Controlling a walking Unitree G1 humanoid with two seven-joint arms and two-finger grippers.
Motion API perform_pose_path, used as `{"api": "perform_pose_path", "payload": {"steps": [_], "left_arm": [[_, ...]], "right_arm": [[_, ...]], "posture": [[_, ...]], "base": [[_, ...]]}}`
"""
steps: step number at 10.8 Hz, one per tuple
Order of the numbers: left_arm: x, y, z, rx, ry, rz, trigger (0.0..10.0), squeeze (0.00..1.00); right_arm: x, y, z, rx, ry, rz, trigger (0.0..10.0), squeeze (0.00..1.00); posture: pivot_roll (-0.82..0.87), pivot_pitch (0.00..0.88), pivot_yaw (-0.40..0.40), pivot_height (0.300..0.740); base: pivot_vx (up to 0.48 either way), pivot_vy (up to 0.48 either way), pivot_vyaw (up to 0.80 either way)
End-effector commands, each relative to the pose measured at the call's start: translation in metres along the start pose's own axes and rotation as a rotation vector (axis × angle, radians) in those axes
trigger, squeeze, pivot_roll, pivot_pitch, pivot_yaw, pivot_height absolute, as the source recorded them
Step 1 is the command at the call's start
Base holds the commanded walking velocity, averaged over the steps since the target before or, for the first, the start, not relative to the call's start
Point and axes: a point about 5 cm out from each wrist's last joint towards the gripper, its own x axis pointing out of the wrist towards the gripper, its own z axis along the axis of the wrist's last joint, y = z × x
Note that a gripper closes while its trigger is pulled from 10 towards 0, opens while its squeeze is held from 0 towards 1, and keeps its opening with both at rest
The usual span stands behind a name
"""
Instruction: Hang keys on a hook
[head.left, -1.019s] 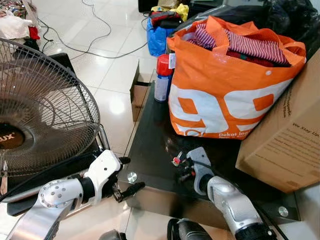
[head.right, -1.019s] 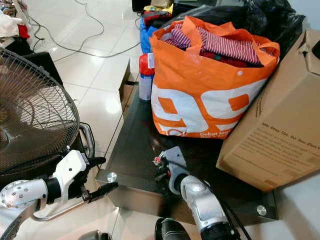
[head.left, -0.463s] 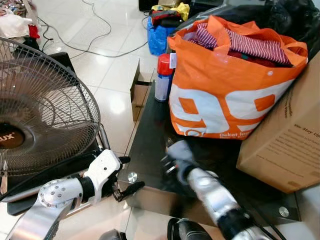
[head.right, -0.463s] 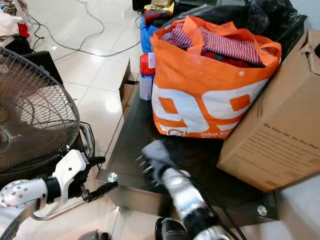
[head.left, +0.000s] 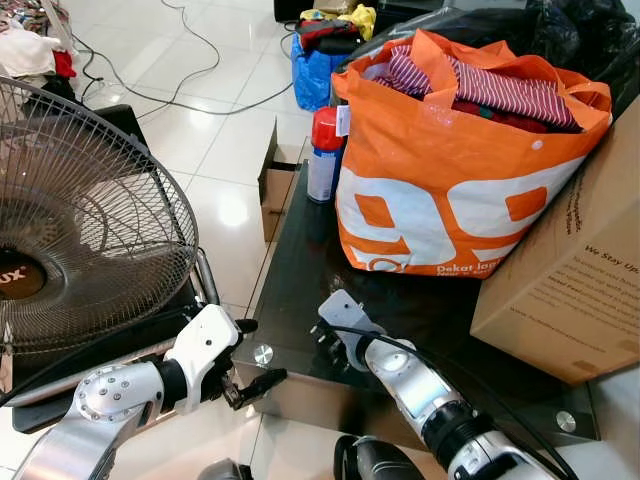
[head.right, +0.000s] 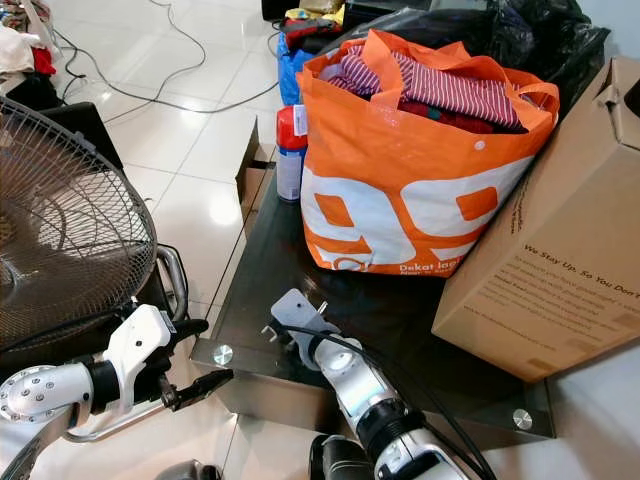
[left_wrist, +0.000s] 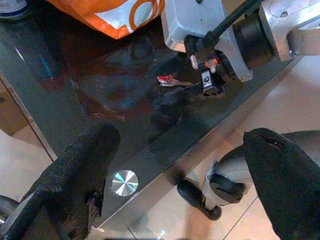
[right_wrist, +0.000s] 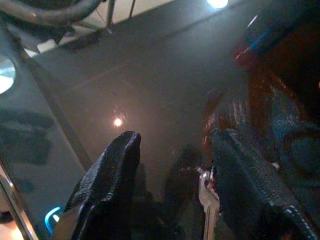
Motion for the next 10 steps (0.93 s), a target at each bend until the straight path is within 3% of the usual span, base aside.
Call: {"api": "perform_pose_path", "payload": {"steps": [1, 5, 6, 7, 8, 10], "left_arm": [[-0.002, -0.001, 0.002, 0.012, 0.001, -0.002, 10.0, 0.00], [-0.002, -0.001, 0.002, 0.012, 0.004, -0.002, 10.0, 0.00], [-0.002, -0.001, 0.001, 0.012, 0.004, -0.002, 10.0, 0.00], [-0.001, -0.001, 0.002, 0.012, 0.004, -0.002, 10.0, 0.00], [0.000, 0.000, 0.002, 0.013, 0.003, -0.003, 10.0, 0.00], [0.000, 0.000, 0.002, 0.013, 0.003, -0.004, 10.0, 0.00]], "right_arm": [[0.001, -0.004, -0.001, 0.017, -0.002, -0.031, 10.0, 0.00], [0.003, -0.010, -0.013, 0.006, 0.070, -0.059, 9.8, 0.00], [0.003, -0.010, -0.019, 0.002, 0.097, -0.062, 5.3, 0.00], [0.002, -0.010, -0.025, -0.001, 0.121, -0.061, 1.9, 0.00], [0.001, -0.010, -0.030, -0.001, 0.132, -0.057, 0.0, 0.00], [-0.001, -0.010, -0.035, 0.002, 0.141, -0.052, 0.0, 0.00]], "posture": [[-0.03, 0.150, -0.066, 0.740], [-0.03, 0.149, -0.066, 0.740], [-0.03, 0.147, -0.066, 0.740], [-0.03, 0.146, -0.066, 0.740], [-0.03, 0.145, -0.065, 0.740], [-0.03, 0.143, -0.064, 0.740]], "base": [[0.000, 0.000, 0.00], [0.000, 0.000, 0.00], [0.000, 0.000, 0.00], [0.000, 0.000, 0.00], [0.000, 0.000, 0.00], [0.000, 0.000, 0.00]]}}
